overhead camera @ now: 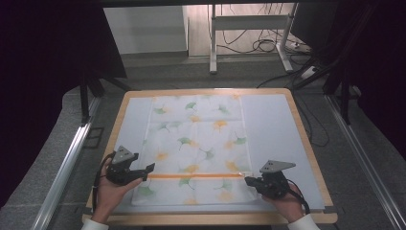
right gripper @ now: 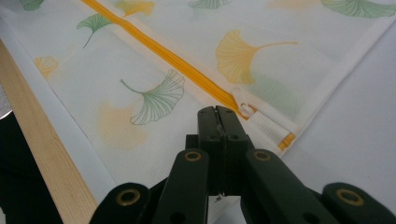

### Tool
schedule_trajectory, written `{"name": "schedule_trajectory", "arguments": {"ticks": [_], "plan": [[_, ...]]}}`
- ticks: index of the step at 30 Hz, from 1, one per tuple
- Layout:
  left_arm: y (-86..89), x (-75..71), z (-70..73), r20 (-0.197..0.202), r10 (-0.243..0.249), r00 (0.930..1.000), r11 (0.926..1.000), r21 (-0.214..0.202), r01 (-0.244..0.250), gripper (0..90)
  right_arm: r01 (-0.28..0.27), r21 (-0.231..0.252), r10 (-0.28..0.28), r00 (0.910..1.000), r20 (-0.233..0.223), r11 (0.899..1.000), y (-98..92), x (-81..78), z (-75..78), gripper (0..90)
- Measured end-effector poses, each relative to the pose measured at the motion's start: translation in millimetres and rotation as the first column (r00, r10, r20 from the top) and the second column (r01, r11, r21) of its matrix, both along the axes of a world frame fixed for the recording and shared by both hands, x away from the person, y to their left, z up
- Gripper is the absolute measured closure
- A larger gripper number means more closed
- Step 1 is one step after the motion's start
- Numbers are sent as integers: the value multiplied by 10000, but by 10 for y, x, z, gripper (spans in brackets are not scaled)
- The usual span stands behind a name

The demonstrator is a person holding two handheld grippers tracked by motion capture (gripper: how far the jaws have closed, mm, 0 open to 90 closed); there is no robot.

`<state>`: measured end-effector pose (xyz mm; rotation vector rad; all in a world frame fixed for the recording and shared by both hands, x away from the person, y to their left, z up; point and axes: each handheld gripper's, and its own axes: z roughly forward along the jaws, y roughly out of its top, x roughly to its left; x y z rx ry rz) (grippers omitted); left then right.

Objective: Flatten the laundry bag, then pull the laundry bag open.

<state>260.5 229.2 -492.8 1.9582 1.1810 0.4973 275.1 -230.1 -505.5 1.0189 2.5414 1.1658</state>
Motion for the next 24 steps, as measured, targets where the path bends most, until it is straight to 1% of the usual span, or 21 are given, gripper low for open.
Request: {"name": "schedule_trajectory", "arguments": {"ticks": [4,5,6,7,10,12,14,16,17,18,19,20,21,24], "plan": [[-179,6,37,46,-577,9983,9982,156,576,246,28,-26,-28,10000,-15,10000,-6,-31,2,888],[-268,16,56,63,-840,9964,9960,301,838,250,5,-70,-5,10000,7,10000,-8,-49,-2,889],[-308,22,65,72,-970,9953,9948,324,967,250,-12,-120,12,10000,15,9999,-5,-55,-11,888],[-308,22,65,72,-970,9953,9948,324,967,250,-39,-197,39,10000,-3,9998,2,-56,-24,888],[-432,55,80,55,-1255,9921,9917,281,1253,254,-97,-276,95,9999,-73,9996,11,-55,-40,889],[-507,75,87,26,-1411,9900,9895,325,1409,255,-186,-312,184,9998,-74,9993,17,-58,-47,888],[-610,98,105,44,-1658,9862,9856,353,1655,256,-234,-344,231,9997,-97,9991,28,-66,-56,889],[-705,124,117,18,-1869,9824,9818,342,1867,262,-442,-414,441,9990,-43,9982,56,-89,-63,888],[-741,132,118,-11,-1956,9807,9802,306,1956,262,-442,-414,441,9990,-43,9982,56,-89,-63,888],[-786,140,118,-47,-2093,9779,9775,280,2093,264,-471,-444,470,9989,-16,9979,62,-95,-64,888],[-869,147,108,-130,-2346,9720,9715,322,2349,264,-523,-472,529,9985,117,9975,75,-113,-55,888],[-906,150,98,-165,-2416,9702,9696,355,2420,264,-571,-455,578,9982,146,9973,78,-119,-50,888],[-906,150,98,-165,-2416,9702,9696,355,2420,264,-606,-455,613,9980,148,9971,78,-124,-48,888],[-1002,180,68,-326,-2534,9668,9660,445,2547,264,-686,-447,692,9975,136,9966,72,-127,-51,888]]}}
